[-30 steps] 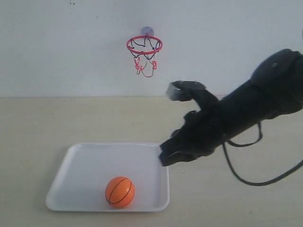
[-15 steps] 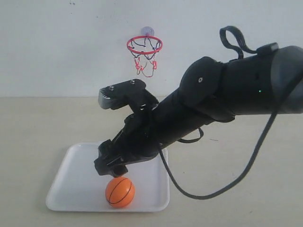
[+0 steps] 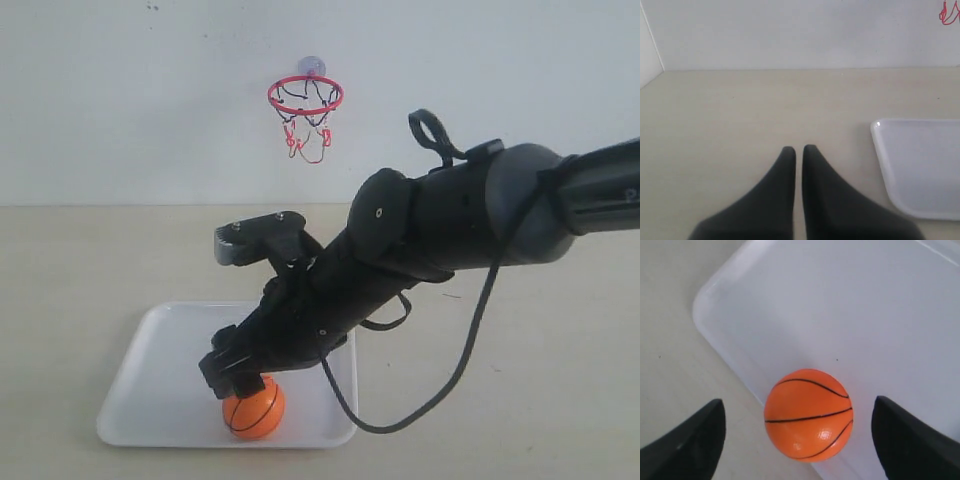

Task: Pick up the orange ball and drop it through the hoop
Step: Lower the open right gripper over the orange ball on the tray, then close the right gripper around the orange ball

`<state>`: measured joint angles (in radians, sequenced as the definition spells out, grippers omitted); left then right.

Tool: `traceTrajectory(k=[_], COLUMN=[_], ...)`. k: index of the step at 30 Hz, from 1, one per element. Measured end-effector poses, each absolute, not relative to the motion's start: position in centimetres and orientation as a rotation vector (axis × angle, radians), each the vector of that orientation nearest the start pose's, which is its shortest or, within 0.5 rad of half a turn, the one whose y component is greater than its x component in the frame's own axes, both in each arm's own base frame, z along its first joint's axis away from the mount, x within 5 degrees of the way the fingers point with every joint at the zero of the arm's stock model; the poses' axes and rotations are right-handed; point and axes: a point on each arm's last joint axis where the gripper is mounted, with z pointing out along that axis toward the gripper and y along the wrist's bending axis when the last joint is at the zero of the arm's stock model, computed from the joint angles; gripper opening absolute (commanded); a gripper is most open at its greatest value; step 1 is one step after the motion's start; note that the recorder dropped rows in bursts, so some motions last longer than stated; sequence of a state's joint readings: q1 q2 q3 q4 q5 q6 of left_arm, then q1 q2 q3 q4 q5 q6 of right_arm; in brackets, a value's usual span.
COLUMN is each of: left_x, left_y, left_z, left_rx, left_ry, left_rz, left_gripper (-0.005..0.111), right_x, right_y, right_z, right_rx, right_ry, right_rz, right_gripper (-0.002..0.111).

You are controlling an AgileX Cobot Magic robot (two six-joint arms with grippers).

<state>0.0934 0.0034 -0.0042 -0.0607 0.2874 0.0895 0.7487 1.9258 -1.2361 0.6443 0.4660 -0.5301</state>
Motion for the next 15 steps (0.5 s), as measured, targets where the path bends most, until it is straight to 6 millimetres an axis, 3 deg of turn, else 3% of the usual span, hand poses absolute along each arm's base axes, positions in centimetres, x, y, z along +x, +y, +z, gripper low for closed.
traceTrajectory(k=[15], left_x=[5.5], left_y=[0.4], left_z=[18.8], left_rx=[-0.043], left_ry=[1.770], left_rz=[0.075], left_gripper=[0.004], right_x=[27.5], right_y=[29.8], right_z=[14.7], right_rx=[-1.058], right_ry=[2.521], right_rz=[0.615], right_gripper=[0.074])
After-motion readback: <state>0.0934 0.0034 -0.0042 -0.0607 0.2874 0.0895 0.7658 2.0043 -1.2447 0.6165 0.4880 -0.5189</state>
